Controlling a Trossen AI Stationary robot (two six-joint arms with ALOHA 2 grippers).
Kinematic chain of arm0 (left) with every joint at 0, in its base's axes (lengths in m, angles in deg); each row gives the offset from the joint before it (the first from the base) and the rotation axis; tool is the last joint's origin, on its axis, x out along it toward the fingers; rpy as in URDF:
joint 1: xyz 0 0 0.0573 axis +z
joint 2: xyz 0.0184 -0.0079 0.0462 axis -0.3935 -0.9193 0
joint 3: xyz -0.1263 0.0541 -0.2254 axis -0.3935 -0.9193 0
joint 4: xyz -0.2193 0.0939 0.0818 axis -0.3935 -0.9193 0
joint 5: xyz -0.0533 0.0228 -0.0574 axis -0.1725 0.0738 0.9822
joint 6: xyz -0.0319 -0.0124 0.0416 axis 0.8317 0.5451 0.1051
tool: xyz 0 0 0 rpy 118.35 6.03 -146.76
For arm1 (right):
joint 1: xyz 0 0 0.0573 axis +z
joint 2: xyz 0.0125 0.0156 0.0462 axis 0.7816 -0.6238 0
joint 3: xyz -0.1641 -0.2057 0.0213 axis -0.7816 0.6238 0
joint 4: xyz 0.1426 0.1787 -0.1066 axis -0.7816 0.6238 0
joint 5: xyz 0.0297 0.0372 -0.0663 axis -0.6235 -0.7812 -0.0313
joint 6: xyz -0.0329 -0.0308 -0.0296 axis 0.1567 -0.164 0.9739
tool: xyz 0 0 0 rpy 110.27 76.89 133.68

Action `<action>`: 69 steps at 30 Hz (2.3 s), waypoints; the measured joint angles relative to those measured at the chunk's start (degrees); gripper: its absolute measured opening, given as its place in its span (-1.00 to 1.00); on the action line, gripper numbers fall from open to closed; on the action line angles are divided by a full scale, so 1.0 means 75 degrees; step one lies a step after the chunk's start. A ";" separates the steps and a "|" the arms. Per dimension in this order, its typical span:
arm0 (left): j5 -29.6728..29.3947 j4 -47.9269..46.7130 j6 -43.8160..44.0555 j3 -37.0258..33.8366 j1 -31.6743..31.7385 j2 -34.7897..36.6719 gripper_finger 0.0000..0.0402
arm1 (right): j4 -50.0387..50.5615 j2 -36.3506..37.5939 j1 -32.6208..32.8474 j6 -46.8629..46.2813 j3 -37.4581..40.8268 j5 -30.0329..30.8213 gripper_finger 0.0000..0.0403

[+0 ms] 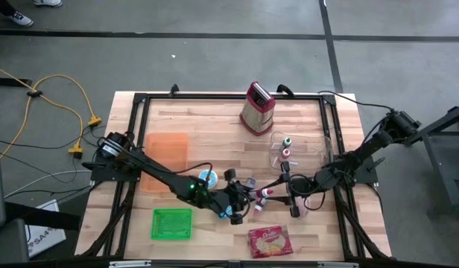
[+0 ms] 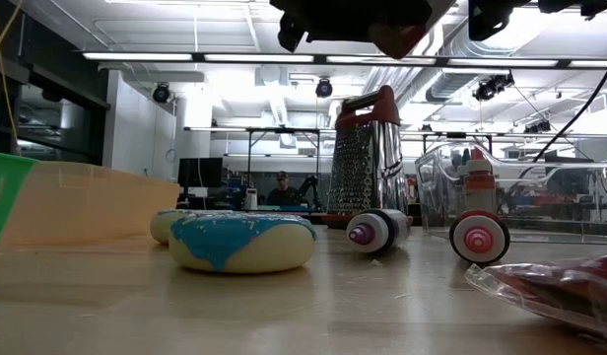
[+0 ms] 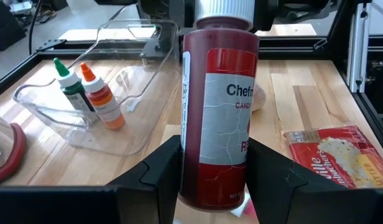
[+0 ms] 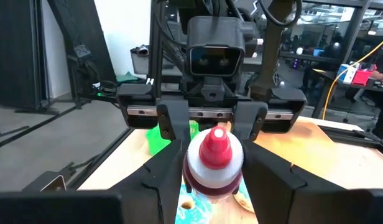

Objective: Pick & Place Food Item
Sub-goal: Put the red food coloring into the transparent bin

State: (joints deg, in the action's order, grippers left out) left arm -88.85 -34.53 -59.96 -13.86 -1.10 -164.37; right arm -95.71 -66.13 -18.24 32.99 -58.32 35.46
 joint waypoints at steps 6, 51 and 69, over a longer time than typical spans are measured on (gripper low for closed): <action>0.0024 0.0157 -0.0171 0.0000 0.0006 -0.0004 -0.26 | -0.0012 0.0000 0.0000 0.0007 0.0000 -0.0028 -0.26; 0.0152 0.0186 -0.0471 0.0000 0.0009 -0.0001 0.30 | 0.0983 0.0421 0.0357 -0.0535 0.0003 0.1152 -0.49; 0.0152 0.0183 -0.0512 0.0000 0.0017 -0.0001 0.30 | 0.5480 0.2838 0.0979 -0.3164 0.0003 0.4687 -0.49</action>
State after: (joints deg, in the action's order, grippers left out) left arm -87.71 -33.15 -63.80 -13.86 -0.97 -164.38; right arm -54.61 -44.84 -10.89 9.26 -58.30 70.61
